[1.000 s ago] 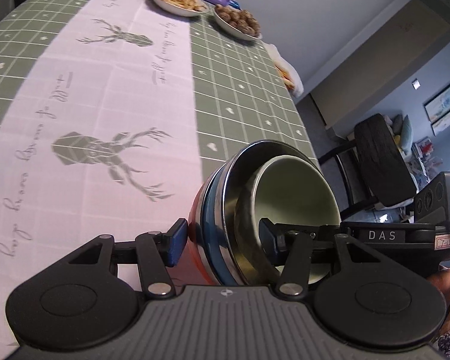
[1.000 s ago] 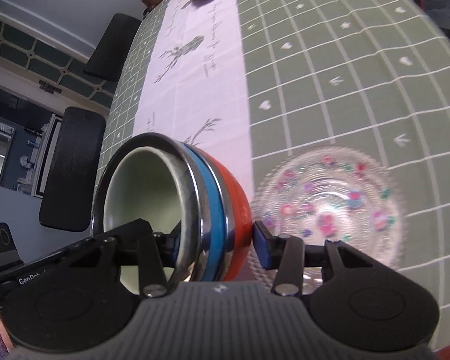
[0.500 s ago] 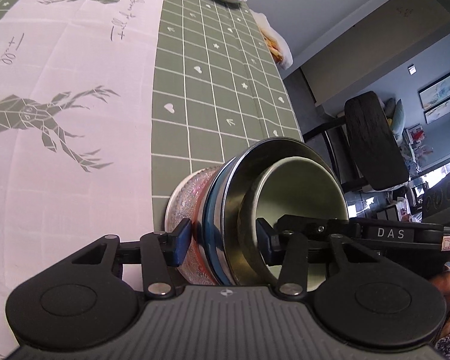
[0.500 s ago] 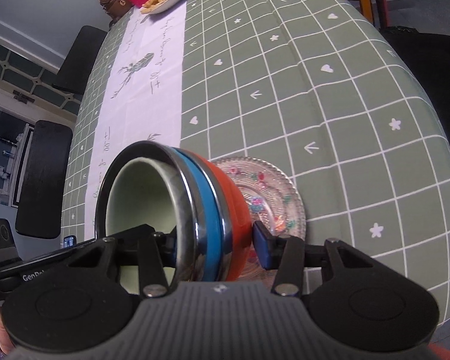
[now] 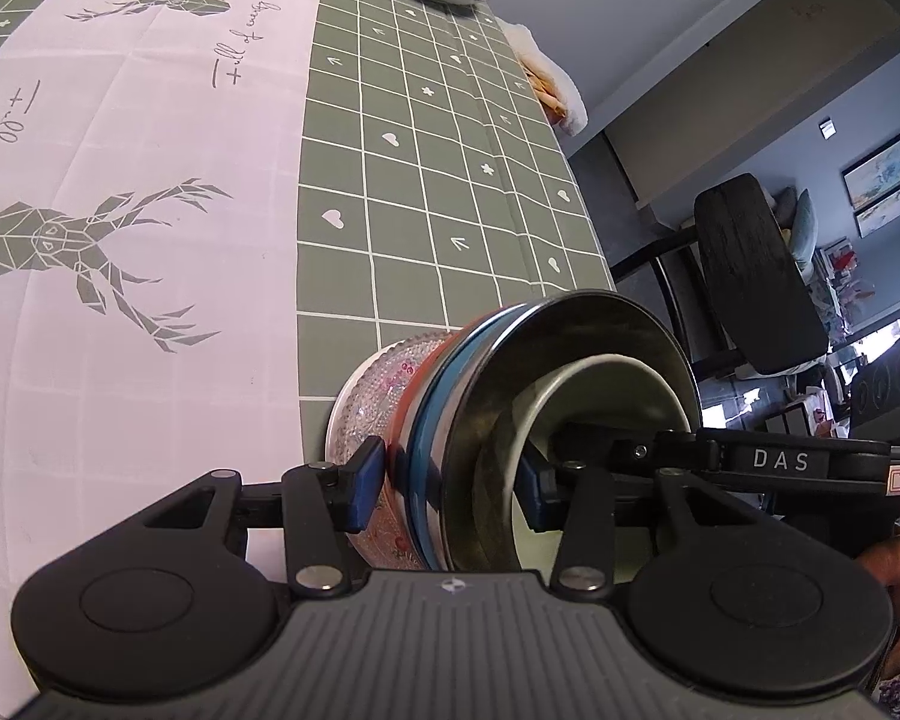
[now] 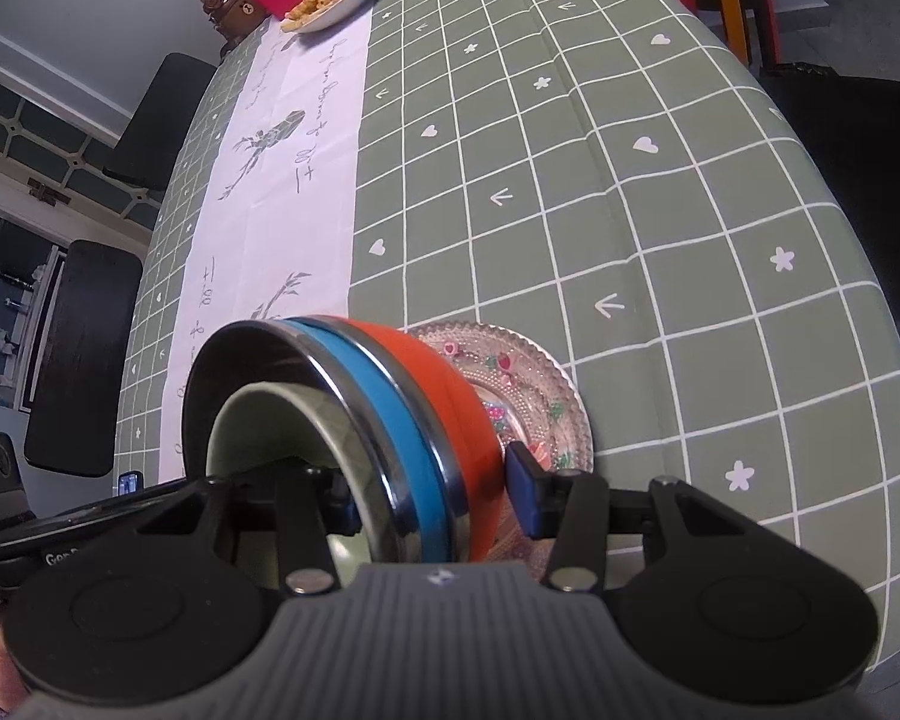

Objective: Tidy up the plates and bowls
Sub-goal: 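Carry the nested bowls with the left gripper and lower them onto the plates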

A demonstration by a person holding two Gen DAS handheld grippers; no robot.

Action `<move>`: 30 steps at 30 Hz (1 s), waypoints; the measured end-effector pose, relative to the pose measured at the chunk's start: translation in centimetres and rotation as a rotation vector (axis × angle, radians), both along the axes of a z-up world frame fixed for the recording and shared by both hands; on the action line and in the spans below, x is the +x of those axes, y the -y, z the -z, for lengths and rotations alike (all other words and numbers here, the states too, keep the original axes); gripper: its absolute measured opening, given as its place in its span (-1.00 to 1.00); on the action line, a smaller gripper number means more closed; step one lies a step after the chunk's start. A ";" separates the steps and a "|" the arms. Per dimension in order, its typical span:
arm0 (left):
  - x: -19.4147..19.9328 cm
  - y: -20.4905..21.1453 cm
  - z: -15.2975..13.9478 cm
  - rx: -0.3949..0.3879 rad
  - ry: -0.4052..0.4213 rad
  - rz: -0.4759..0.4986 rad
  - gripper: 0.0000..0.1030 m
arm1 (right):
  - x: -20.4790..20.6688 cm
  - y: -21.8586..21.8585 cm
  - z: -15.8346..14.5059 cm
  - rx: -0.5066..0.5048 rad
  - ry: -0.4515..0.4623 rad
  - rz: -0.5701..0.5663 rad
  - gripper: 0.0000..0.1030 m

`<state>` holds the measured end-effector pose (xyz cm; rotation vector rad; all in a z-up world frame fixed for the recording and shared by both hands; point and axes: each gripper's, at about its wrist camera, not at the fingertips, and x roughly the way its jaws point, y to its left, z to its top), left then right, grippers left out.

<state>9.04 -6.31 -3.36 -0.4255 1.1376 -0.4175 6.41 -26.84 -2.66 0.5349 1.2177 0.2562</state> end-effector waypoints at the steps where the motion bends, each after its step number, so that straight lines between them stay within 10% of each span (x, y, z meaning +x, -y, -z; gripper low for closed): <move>1: 0.0 0.0 0.0 0.001 0.000 -0.001 -0.03 | 0.1 0.0 0.0 0.001 -0.002 0.001 -0.12; 30: 0.4 -1.1 1.1 -0.098 -0.087 -0.080 -0.06 | 0.3 1.2 1.9 0.112 -0.093 0.068 0.03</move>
